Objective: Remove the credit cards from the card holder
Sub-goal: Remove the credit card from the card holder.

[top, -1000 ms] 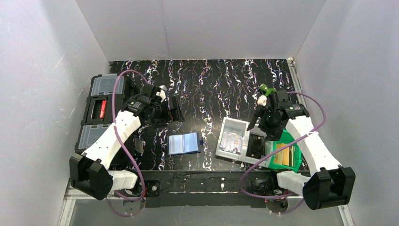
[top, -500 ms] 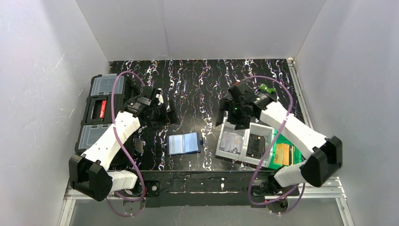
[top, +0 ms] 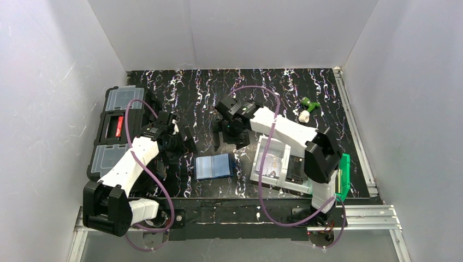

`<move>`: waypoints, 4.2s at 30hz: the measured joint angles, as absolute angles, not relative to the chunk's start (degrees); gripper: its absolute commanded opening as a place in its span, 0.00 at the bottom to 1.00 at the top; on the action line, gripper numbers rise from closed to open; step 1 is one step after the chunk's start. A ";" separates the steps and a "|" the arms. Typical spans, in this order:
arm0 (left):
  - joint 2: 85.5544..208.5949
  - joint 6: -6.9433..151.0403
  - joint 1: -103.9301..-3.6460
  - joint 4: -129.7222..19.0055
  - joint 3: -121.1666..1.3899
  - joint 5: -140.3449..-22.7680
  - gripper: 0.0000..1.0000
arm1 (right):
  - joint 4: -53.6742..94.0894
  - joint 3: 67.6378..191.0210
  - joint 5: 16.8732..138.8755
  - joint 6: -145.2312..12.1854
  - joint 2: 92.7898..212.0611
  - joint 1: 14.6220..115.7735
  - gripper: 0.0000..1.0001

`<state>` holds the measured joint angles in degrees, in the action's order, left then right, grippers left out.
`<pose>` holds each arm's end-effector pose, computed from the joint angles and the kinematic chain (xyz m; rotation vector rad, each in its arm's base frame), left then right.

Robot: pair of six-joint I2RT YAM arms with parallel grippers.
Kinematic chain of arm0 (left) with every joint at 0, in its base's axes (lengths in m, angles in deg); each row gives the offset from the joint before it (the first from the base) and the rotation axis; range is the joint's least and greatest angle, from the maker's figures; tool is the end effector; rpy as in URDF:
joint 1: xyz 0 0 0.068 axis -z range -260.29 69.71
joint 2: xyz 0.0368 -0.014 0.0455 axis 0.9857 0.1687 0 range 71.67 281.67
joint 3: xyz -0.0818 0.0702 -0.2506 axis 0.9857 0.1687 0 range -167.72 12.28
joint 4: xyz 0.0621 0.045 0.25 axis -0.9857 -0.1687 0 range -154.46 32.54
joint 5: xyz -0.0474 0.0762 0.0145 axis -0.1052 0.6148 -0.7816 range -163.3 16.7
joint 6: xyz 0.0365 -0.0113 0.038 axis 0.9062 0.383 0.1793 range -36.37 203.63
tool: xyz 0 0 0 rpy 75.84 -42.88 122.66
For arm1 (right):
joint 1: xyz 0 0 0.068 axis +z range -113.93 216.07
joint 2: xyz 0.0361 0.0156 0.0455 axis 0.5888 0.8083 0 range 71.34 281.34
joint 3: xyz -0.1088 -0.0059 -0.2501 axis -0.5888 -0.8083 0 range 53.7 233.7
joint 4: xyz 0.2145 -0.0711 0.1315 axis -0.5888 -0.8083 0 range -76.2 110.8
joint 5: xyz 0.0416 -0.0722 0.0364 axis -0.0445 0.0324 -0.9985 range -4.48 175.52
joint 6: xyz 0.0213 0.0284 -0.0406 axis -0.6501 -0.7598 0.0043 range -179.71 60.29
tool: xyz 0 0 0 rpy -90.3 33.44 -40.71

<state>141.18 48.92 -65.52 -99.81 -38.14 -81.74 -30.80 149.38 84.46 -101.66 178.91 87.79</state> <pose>0.2220 -0.0638 0.2415 -0.4192 2.6789 -0.4707 0.2477 0.3150 0.2754 -0.2440 2.7850 0.4982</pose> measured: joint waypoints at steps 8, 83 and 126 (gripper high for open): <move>141.58 48.48 -68.22 -97.20 -35.40 -83.69 0.98 | -30.23 156.03 83.40 -101.32 189.95 91.61 0.78; 159.02 47.01 -60.69 -87.50 -33.22 -90.25 0.09 | -11.99 142.01 65.74 -99.09 193.62 88.80 0.32; 148.74 39.30 -57.40 -84.22 -30.08 -91.78 0.00 | -11.88 141.90 60.27 -102.24 192.93 87.62 0.77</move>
<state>148.74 39.30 -57.40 -84.22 -30.08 -91.78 -11.88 141.90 60.27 -102.24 192.93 87.62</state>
